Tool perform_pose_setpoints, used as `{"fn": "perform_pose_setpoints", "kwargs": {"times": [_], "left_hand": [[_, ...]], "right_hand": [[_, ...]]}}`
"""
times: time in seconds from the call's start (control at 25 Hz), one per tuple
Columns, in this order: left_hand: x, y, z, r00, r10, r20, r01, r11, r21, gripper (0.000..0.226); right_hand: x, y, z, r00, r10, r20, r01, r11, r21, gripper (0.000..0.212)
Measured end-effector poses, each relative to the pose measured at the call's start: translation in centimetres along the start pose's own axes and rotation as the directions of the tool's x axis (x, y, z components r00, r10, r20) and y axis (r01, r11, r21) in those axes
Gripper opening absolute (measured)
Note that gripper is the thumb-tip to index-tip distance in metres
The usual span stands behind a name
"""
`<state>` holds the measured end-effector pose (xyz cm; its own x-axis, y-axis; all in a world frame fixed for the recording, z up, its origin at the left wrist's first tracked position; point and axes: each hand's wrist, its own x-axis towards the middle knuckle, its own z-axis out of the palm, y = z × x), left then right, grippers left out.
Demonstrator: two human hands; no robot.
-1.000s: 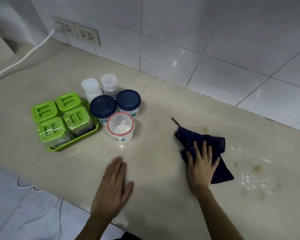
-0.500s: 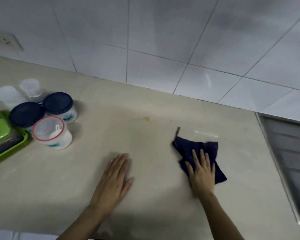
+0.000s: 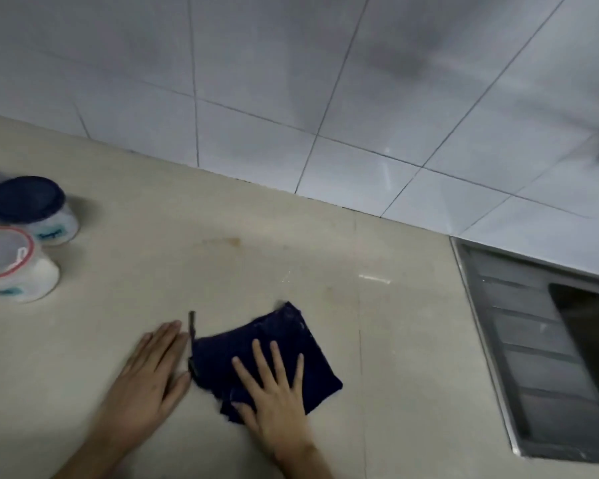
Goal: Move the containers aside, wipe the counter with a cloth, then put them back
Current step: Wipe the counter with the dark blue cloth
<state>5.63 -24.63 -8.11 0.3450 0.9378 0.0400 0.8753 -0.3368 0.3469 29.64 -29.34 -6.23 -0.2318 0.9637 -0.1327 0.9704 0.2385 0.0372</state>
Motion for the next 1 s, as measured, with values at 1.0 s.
{"fn": "perform_pose_setpoints", "kwargs": {"times": [1.0], "left_hand": [[0.5,-0.1,0.9,0.993,0.055,-0.105,-0.055,0.998,0.004,0.058]], "right_hand": [[17.5,4.3,-1.6,0.926,0.371,0.067,-0.377,0.906,0.192,0.060]]}}
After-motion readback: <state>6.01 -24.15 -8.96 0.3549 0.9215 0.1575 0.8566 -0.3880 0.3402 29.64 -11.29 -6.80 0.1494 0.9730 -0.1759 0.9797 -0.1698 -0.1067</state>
